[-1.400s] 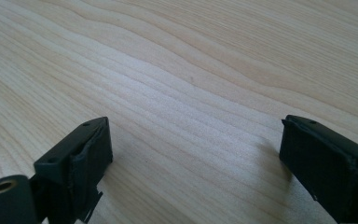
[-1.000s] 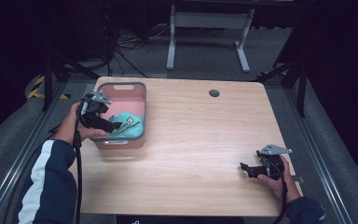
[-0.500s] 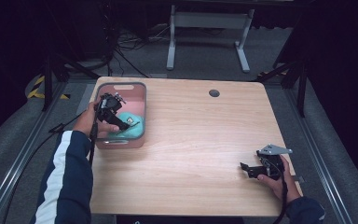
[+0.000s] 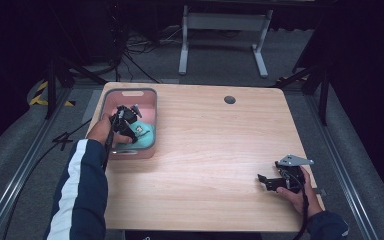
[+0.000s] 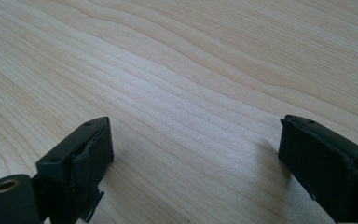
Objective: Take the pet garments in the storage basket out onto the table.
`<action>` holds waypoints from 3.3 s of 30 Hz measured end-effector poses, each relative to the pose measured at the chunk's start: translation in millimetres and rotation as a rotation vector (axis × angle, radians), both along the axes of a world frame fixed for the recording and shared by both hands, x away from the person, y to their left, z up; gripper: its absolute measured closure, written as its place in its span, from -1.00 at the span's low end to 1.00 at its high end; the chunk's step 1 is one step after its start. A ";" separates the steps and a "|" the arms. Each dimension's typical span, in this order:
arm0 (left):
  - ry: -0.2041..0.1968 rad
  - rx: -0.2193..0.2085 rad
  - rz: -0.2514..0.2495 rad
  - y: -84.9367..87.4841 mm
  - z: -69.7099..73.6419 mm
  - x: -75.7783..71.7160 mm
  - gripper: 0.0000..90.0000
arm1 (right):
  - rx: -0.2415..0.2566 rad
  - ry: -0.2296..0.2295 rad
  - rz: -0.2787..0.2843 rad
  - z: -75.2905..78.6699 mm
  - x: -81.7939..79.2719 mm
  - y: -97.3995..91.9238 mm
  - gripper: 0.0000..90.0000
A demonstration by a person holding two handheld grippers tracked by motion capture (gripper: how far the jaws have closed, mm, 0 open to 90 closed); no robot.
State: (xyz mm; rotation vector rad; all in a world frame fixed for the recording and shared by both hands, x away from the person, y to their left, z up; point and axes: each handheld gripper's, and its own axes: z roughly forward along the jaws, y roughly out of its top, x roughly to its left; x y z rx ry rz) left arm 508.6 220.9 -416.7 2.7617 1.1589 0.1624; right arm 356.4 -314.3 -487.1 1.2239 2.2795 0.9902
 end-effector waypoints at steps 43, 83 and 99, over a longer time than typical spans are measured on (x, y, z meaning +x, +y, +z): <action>-0.388 -0.167 0.029 32.7 84.5 -47.7 0.83 | 0.001 0.000 0.000 0.0 -0.1 0.0 -0.76; -0.413 -0.230 -0.474 -134.8 111.5 -103.5 0.83 | 0.000 0.001 0.005 0.1 -4.0 -11.7 -0.76; -0.261 -0.240 -0.525 -189.1 40.7 -91.7 0.82 | 0.000 0.001 0.005 0.1 -4.1 -11.7 -0.76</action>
